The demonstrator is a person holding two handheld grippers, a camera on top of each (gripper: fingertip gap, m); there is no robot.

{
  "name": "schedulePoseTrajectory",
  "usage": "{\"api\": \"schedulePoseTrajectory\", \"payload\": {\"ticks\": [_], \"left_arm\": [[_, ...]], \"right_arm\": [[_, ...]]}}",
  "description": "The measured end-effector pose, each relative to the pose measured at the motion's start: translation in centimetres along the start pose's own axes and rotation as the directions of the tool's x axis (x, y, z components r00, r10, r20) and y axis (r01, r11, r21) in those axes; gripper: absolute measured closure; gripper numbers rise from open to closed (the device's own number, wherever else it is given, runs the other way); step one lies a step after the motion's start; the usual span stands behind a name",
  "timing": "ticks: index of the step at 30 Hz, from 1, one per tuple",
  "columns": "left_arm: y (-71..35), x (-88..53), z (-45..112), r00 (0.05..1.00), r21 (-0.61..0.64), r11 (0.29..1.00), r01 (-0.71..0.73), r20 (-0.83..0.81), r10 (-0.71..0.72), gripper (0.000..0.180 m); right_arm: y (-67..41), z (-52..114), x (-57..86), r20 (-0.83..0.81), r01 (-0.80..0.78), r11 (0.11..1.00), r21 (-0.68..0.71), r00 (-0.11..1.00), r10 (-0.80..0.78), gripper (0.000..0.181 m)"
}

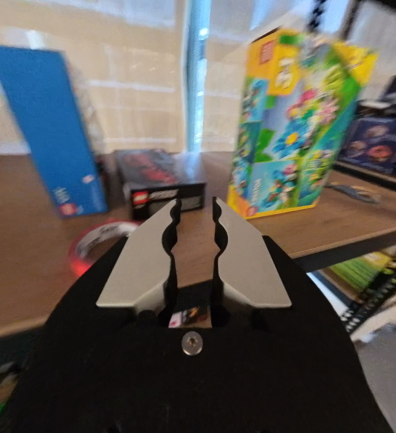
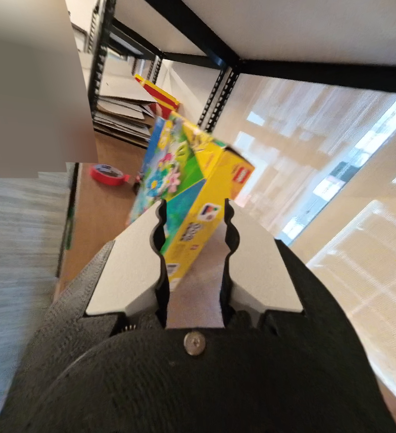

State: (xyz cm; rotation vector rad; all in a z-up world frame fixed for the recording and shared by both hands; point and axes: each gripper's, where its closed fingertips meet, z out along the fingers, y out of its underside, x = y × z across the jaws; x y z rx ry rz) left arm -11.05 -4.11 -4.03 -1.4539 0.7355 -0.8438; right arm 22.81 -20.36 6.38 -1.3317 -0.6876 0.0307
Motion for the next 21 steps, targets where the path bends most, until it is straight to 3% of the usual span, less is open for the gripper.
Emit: {"api": "schedulePoseTrajectory", "payload": {"ticks": [3,5,11,16,21], "left_arm": [[2.7,-4.9,-1.7,0.976,-0.144,0.988,-0.057,0.199,0.085,0.143],[4.0,-6.1,-2.2,0.959,-0.233,0.968,-0.098,0.237,0.154,0.137],[5.9,-6.0,-0.2,0.895,-0.364,0.856,-0.368,0.111,0.432,0.145],[7.6,-6.7,2.6,0.921,-0.464,0.804,-0.371,-0.077,0.381,0.148],[9.9,-8.1,3.1,0.873,-0.595,0.658,-0.462,-0.175,0.454,0.148]], "right_arm": [[1.8,-0.3,-5.3,0.066,-0.077,0.996,0.05,0.995,0.073,0.133],[3.0,0.2,-8.8,0.14,-0.133,0.989,0.063,0.982,0.124,0.134],[8.3,2.8,-15.2,0.304,-0.18,0.976,-0.122,0.93,0.209,0.134],[7.8,5.7,-18.0,0.398,-0.245,0.959,-0.14,0.873,0.281,0.136],[6.2,8.9,-20.4,0.447,-0.224,0.965,-0.138,0.855,0.263,0.136]]}}
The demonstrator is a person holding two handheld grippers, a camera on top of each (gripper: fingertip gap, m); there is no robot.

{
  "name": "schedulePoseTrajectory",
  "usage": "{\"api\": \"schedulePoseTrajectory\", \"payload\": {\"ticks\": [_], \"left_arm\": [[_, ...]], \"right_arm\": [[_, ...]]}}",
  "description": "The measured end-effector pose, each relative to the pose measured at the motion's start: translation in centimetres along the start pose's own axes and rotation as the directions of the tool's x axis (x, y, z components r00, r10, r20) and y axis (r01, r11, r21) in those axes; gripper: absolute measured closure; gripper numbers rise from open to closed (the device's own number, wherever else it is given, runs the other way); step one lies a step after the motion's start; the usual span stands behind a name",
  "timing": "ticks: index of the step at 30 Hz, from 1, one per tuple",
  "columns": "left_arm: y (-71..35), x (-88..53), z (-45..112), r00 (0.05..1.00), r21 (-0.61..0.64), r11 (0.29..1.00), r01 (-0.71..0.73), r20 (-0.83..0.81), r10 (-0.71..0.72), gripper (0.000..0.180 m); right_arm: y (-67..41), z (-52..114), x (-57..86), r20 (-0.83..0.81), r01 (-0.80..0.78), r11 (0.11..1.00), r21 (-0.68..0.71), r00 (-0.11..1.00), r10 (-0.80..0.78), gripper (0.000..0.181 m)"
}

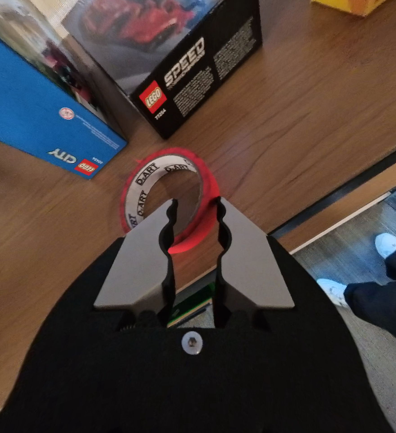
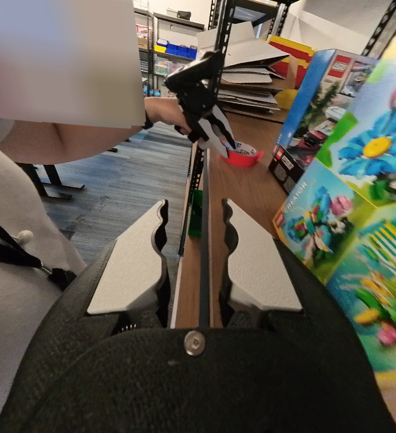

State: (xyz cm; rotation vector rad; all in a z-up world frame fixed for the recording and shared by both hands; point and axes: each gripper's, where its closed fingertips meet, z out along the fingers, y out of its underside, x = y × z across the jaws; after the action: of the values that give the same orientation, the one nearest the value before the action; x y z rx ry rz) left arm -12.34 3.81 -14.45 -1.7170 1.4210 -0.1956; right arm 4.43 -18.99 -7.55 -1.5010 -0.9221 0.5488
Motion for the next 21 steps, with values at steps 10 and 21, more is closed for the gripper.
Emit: {"api": "schedulePoseTrajectory", "payload": {"ticks": [10,21], "left_arm": [[-5.8,4.1,-3.8,0.981,0.406,0.901,0.155,-0.174,-0.09,0.172],[-15.4,19.6,-14.4,0.81,0.824,0.497,0.272,-0.474,0.344,0.171]], "right_arm": [[0.2,8.8,-2.0,0.1,-0.296,0.953,0.065,0.952,0.289,0.138],[-7.3,6.4,-2.3,0.192,-0.508,0.77,0.386,0.861,0.472,0.144]]}}
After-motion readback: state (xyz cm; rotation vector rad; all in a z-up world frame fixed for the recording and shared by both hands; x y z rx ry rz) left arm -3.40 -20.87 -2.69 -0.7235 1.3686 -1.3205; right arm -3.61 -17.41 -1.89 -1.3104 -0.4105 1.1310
